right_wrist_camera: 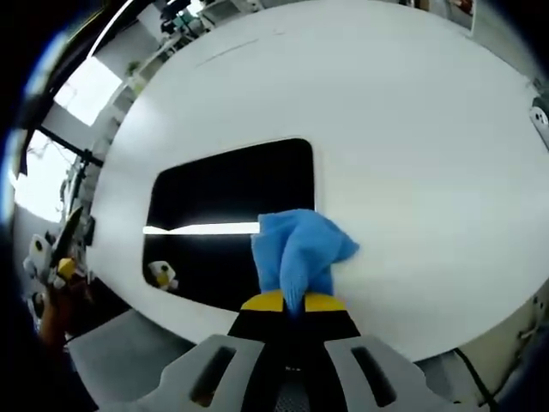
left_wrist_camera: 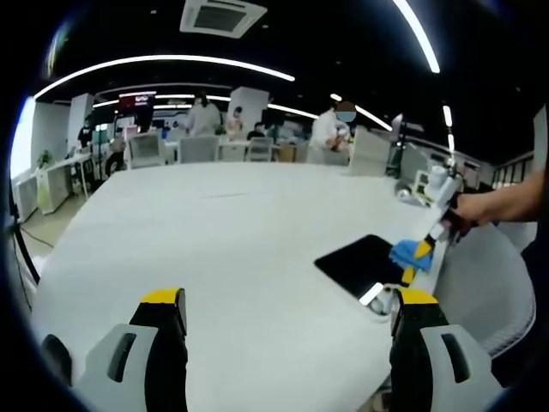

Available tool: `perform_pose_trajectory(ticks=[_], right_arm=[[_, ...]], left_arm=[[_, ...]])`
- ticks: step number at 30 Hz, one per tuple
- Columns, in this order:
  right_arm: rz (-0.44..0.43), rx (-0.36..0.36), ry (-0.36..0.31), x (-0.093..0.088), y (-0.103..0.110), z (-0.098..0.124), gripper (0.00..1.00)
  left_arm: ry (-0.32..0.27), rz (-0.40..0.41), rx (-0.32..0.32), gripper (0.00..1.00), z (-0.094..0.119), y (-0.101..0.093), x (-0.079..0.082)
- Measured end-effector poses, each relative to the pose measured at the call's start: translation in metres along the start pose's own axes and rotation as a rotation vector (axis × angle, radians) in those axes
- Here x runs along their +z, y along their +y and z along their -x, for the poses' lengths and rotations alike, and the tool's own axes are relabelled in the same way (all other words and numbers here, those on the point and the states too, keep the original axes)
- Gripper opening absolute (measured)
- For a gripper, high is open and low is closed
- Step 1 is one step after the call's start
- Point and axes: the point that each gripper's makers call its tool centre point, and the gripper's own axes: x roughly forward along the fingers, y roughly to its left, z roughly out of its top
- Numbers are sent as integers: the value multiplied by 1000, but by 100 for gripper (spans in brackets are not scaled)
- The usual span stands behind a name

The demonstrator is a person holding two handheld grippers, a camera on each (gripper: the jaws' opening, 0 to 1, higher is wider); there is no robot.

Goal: Wipe the mirror surface with the cleaning cloth until all visible marks leave the cleaned area.

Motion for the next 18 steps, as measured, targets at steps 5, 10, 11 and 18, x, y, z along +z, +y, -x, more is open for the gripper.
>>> perform_pose_trajectory(ticks=[5, 10, 11, 18], right_arm=[[-2, -9, -6, 0, 1, -1, 0], [-10, -3, -5, 1, 4, -2, 0], [-15, -1, -5, 1, 5, -2, 0], [-3, 5, -5, 3, 15, -5, 0]], left_arm=[[-1, 15, 1, 100, 3, 1, -1], [0, 17, 3, 100, 6, 0, -2], [-1, 16, 4, 100, 7, 0, -1], [-4, 10, 12, 100, 11, 2, 0]])
